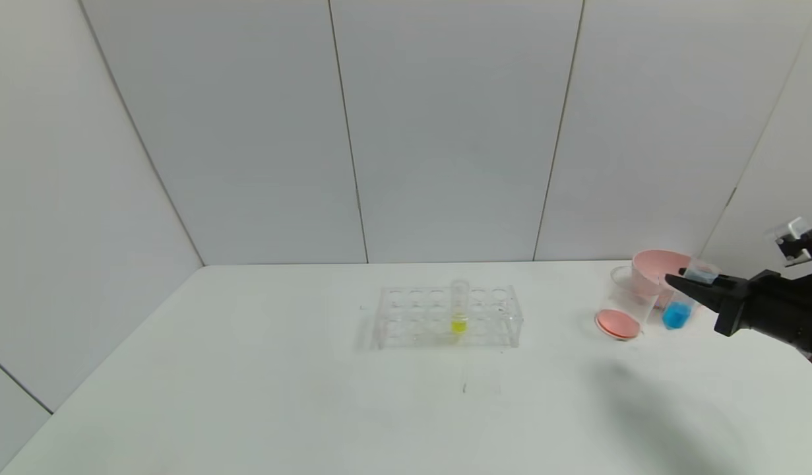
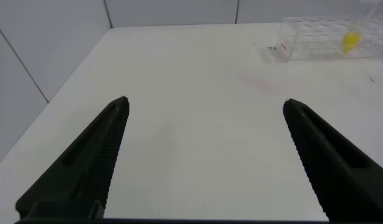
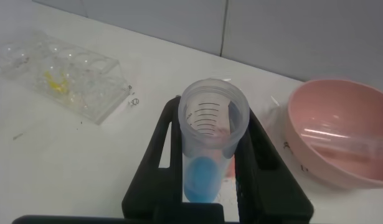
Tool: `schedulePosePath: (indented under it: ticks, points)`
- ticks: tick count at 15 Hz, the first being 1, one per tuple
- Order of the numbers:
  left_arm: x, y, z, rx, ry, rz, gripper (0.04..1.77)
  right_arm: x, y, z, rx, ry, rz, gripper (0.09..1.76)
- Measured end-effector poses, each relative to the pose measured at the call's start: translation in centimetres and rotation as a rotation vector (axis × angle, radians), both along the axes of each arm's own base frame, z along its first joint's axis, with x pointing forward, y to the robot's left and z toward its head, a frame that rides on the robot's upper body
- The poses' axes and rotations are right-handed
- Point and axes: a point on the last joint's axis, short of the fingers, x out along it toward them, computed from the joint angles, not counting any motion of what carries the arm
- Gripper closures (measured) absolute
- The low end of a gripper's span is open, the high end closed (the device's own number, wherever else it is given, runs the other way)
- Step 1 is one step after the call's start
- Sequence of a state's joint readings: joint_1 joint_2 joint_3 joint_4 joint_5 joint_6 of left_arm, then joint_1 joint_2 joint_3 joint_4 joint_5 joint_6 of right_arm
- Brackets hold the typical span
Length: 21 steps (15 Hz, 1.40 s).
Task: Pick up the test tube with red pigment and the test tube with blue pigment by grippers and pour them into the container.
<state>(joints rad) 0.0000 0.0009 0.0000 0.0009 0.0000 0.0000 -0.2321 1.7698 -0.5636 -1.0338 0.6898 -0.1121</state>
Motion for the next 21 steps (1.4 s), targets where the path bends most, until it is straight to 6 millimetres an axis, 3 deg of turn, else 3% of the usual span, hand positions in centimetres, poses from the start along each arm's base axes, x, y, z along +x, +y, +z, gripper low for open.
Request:
schedulePosePath:
  ticks: [6, 9, 15, 21]
  points:
    - [0.0, 0.0, 0.0, 0.0, 0.0, 0.0, 0.05, 1.0, -5.0, 1.3, -0.077, 0.074, 0.001, 1.32]
    - [0.0, 0.0, 0.0, 0.0, 0.0, 0.0, 0.05, 2.6, -6.2, 1.9, -0.165, 0.067, 0.033, 1.32]
    - [0.0, 0.0, 0.0, 0.0, 0.0, 0.0, 0.05, 7.2, -4.6, 4.2, -0.262, 0.141, 0.12, 1.32]
    - [0.0, 0.0, 0.0, 0.0, 0.0, 0.0, 0.05, 9.9, -2.8, 6.8, -0.379, 0.239, 0.139, 1.32]
